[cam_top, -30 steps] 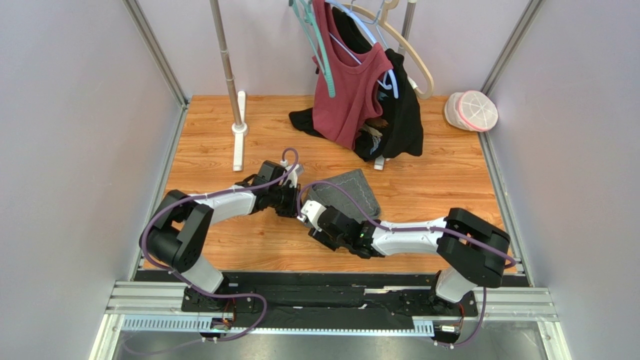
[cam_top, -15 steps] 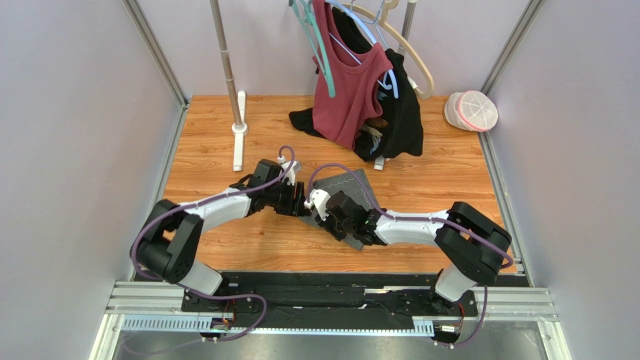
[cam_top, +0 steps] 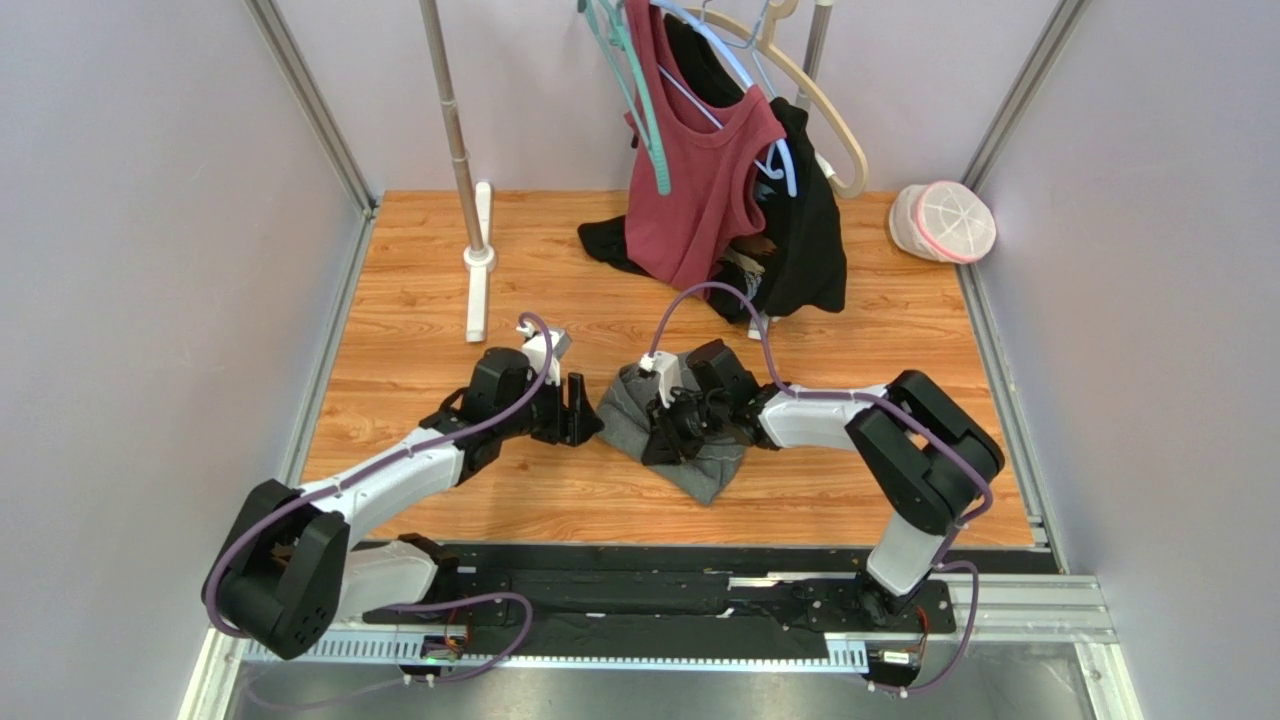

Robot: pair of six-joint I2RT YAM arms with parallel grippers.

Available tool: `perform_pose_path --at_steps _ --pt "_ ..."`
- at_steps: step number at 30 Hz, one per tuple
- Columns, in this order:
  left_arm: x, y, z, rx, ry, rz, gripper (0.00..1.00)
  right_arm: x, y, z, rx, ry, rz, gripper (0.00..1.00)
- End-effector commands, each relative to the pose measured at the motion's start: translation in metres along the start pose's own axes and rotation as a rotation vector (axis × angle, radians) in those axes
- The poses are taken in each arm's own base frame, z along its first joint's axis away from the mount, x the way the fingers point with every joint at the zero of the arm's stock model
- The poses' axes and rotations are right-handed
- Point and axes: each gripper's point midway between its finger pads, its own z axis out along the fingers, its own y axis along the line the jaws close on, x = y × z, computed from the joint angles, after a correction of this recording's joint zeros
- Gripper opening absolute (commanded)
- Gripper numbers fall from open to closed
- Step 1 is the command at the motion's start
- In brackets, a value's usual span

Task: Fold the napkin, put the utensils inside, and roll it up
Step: Roll the napkin with the utensil

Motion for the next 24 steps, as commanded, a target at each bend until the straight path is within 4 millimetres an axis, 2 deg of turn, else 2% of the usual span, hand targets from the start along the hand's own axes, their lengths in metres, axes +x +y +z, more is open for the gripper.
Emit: perform_pose_path --at_steps 1,13,19,22,24 --pt "-0.012 -0.010 0.005 0.068 -0.078 0.017 0.66 0.028 0.020 0.005 -0.195 0.090 0.160 0.09" --pt "-0.005 -0.003 0.019 0.067 -0.075 0.019 0.65 0.033 0.013 0.012 -0.314 0.100 0.288 0.09" --pt "0.003 -0.001 0.029 0.077 -0.033 0.015 0.59 0.031 0.010 0.015 -0.315 0.099 0.294 0.09" --pt "0.008 0.004 0.035 0.057 -0.004 -0.004 0.48 0.031 0.010 0.014 -0.312 0.104 0.295 0.11" --pt "0.013 0.009 0.039 0.035 0.020 -0.021 0.36 0.027 0.009 0.014 -0.306 0.101 0.288 0.15"
